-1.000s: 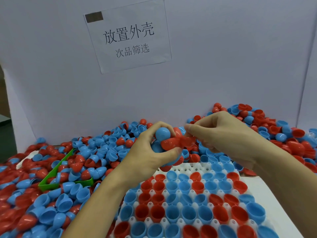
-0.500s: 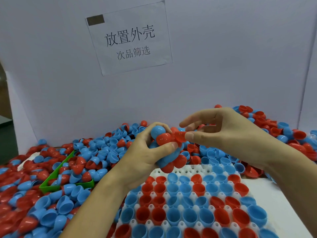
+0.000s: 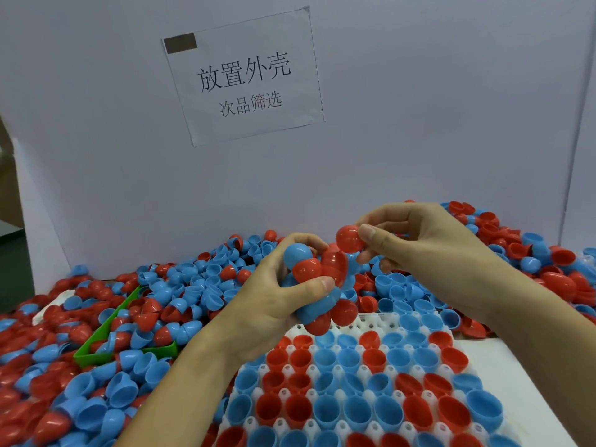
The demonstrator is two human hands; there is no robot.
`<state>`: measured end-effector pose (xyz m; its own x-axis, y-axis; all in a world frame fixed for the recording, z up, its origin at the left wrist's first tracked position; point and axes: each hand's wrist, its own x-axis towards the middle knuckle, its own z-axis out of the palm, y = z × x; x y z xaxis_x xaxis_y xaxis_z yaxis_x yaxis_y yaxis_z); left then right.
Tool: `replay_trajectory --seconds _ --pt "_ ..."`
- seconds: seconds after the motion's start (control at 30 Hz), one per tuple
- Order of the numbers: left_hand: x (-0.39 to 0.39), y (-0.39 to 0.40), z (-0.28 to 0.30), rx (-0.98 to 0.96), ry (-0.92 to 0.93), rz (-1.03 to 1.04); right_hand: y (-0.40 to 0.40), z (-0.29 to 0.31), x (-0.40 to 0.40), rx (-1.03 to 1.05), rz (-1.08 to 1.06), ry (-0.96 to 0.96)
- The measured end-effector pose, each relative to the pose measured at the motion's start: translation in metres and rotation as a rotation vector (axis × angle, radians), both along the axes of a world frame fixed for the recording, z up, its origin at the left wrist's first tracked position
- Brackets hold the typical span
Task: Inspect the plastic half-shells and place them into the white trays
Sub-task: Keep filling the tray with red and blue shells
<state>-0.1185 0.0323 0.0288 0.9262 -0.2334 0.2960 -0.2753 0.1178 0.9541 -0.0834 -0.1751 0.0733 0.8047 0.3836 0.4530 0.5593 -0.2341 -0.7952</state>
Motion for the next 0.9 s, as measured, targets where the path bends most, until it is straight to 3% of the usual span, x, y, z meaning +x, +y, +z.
replay_trajectory --seconds 0.2,0.33,0.43,0.53,0.9 --pt "0.002 0.002 0.000 0.035 -0.055 0.028 -0.009 0.006 -0.005 -0.129 0.170 -0.026" --pt "0.001 0.001 -0.002 0.180 -0.189 0.113 -0.012 0.002 0.006 -0.031 0.001 -0.072" --pt "-0.001 0.001 -0.003 0.200 -0.259 0.077 -0.012 -0.002 0.011 -0.175 -0.024 -0.052" --pt "0.000 0.002 -0.003 0.133 -0.237 0.025 -0.013 -0.004 0.011 -0.294 0.082 -0.021" --pt "0.001 0.007 -0.002 -0.235 -0.052 -0.136 -0.010 -0.009 0.014 -0.041 0.077 0.017"
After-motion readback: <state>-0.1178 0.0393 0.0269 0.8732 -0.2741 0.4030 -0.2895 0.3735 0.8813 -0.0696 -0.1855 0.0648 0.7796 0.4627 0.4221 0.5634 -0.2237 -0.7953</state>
